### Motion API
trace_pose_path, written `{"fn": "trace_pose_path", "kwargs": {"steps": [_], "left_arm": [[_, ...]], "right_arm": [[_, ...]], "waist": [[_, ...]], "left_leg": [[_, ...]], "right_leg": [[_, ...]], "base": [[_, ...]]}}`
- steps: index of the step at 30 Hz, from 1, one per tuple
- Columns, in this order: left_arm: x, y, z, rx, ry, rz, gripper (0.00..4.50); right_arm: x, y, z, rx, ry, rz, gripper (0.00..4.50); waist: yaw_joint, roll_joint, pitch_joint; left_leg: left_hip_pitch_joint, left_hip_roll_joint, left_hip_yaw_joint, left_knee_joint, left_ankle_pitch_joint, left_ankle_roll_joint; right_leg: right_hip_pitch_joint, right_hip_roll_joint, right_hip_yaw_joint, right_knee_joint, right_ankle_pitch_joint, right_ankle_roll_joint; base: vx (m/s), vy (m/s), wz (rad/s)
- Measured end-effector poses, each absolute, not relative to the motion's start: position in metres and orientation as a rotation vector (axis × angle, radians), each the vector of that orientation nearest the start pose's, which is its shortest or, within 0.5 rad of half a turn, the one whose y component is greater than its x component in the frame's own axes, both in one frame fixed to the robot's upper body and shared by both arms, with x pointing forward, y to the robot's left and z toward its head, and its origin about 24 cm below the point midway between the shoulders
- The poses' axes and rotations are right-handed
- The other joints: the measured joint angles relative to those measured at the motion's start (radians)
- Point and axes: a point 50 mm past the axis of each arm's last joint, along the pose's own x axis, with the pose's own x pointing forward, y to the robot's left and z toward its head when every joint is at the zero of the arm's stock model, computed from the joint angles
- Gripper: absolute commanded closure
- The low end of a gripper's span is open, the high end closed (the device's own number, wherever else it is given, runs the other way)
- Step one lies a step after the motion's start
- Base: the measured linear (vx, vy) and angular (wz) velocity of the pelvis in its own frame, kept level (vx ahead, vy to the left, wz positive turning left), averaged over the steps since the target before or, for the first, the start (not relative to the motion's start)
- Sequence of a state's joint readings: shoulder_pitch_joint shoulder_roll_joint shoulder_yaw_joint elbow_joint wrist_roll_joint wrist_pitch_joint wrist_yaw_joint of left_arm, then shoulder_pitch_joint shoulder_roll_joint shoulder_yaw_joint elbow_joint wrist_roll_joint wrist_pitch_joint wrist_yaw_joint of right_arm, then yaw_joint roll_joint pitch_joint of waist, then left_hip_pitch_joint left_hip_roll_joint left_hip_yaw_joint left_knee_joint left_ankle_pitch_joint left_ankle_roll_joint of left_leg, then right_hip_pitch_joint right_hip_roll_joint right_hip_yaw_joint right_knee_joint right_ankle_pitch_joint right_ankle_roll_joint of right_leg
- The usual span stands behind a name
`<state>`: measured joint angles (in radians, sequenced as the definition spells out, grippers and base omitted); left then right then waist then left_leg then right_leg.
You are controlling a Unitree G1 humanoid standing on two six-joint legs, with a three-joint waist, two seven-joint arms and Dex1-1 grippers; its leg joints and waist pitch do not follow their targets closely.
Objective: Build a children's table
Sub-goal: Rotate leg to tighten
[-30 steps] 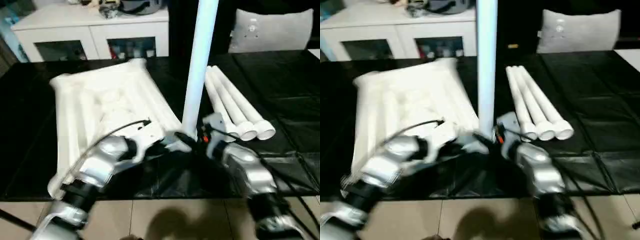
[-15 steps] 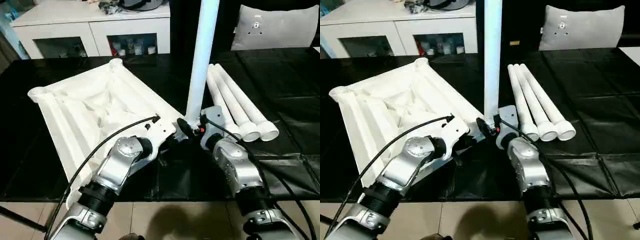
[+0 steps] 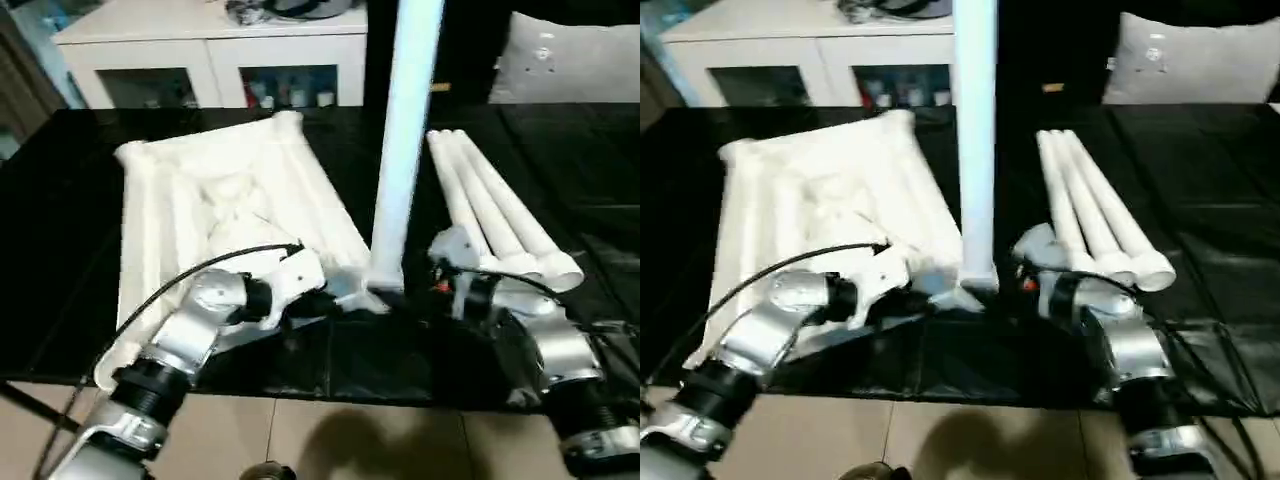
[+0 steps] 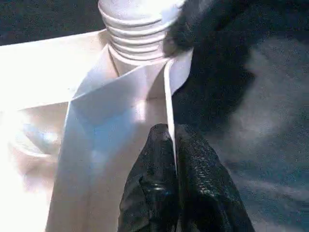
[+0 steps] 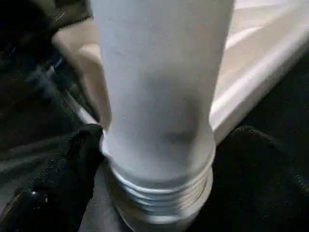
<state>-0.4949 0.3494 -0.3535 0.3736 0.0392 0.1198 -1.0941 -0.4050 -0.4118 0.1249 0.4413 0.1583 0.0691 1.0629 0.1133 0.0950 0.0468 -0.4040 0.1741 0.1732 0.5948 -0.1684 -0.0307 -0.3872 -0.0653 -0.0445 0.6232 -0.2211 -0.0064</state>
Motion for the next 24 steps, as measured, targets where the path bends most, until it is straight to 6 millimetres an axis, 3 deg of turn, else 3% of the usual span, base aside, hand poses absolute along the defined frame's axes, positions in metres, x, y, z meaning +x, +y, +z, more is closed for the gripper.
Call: {"fn": "trace_pose_path", "kwargs": {"steps": [4,5,8,24], "left_arm": [[0.298,0.114,0.056,0.520,0.369,-1.433,4.50],[0.298,0.115,0.056,0.531,0.375,-1.462,4.50],[0.298,0.117,0.058,0.556,0.382,-1.502,4.50],[0.298,0.119,0.058,0.570,0.381,-1.528,4.50]], "right_arm": [[0.298,-0.167,0.056,-0.229,0.301,1.222,0.02],[0.298,-0.166,0.057,-0.235,0.307,1.258,0.28],[0.296,-0.161,0.056,-0.235,0.323,1.322,0.38],[0.294,-0.157,0.054,-0.190,0.364,1.403,1.67]], "waist": [[0.007,-0.002,0.001],[0.007,-0.003,0.001],[0.008,-0.008,0.001],[0.011,-0.019,0.000]], "left_leg": [[0.000,0.000,0.000,0.002,0.000,0.000],[0.000,0.000,0.001,0.002,0.000,0.000],[0.000,0.000,0.001,0.002,0.000,0.000],[0.000,0.000,0.001,0.004,0.000,0.002]], "right_leg": [[0.000,-0.001,0.000,0.002,0.000,0.000],[0.000,-0.001,0.000,0.002,0.000,0.000],[0.000,-0.001,0.000,0.003,0.000,0.000],[0.000,-0.002,0.000,0.005,0.000,0.000]], "base": [[0.000,0.000,0.00],[0.000,0.000,0.00],[0.000,0.000,0.00],[0.000,0.000,0.00]]}}
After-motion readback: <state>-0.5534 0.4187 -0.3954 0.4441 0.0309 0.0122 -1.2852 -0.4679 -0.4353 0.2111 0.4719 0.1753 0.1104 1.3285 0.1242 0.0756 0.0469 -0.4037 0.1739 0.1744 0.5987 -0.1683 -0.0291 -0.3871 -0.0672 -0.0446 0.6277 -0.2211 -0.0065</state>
